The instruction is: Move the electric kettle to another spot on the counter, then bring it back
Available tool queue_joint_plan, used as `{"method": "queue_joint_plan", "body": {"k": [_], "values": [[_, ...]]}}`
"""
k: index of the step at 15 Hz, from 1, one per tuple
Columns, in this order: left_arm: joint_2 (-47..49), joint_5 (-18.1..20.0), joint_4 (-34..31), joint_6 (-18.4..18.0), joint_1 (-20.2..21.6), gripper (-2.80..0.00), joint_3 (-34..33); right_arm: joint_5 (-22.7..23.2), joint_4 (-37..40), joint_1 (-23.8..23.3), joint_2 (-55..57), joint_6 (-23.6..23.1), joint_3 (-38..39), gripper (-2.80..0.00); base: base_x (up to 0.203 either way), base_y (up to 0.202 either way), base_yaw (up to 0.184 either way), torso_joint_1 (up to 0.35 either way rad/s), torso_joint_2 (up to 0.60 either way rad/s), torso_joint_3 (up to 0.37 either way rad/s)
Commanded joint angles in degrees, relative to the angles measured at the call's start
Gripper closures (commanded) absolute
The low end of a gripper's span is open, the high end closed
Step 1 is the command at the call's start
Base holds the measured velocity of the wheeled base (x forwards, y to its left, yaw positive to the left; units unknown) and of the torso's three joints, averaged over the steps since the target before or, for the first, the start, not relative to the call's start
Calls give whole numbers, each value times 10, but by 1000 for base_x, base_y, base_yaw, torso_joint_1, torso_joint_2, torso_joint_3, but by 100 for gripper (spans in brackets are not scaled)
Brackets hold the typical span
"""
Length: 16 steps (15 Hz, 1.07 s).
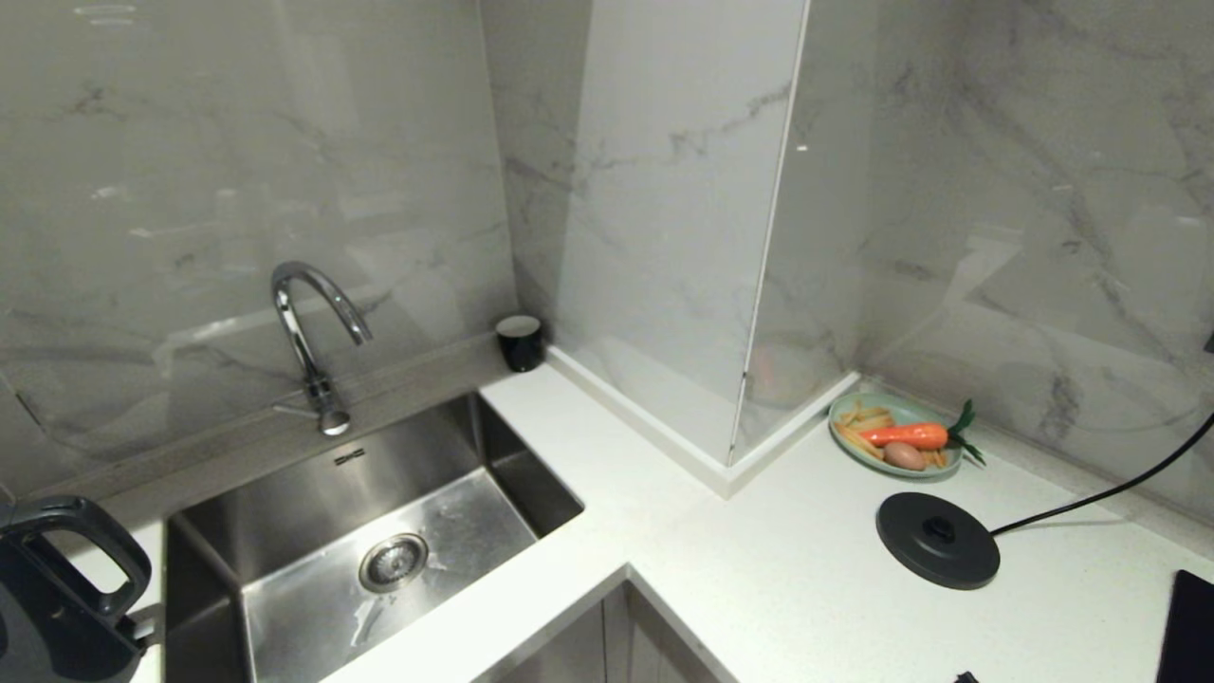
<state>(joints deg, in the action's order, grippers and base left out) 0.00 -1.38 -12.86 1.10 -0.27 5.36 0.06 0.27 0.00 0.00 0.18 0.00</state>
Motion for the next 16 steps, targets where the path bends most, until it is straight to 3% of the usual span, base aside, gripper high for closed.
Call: {"method": "queue_joint_plan", "body": {"k": [1, 13, 16], "values": [[1, 0, -1, 0, 0, 0, 0, 0, 0, 0, 0, 0, 0, 0, 0, 0, 0, 0, 0, 0], [0, -3, 1, 2, 2, 0, -1, 0, 0, 0, 0, 1, 0, 0, 0, 0, 0, 0, 0, 0], [1, 1, 26, 0, 2, 0, -8, 0, 0, 0, 0, 1, 0, 0, 0, 0, 0, 0, 0, 0]]}}
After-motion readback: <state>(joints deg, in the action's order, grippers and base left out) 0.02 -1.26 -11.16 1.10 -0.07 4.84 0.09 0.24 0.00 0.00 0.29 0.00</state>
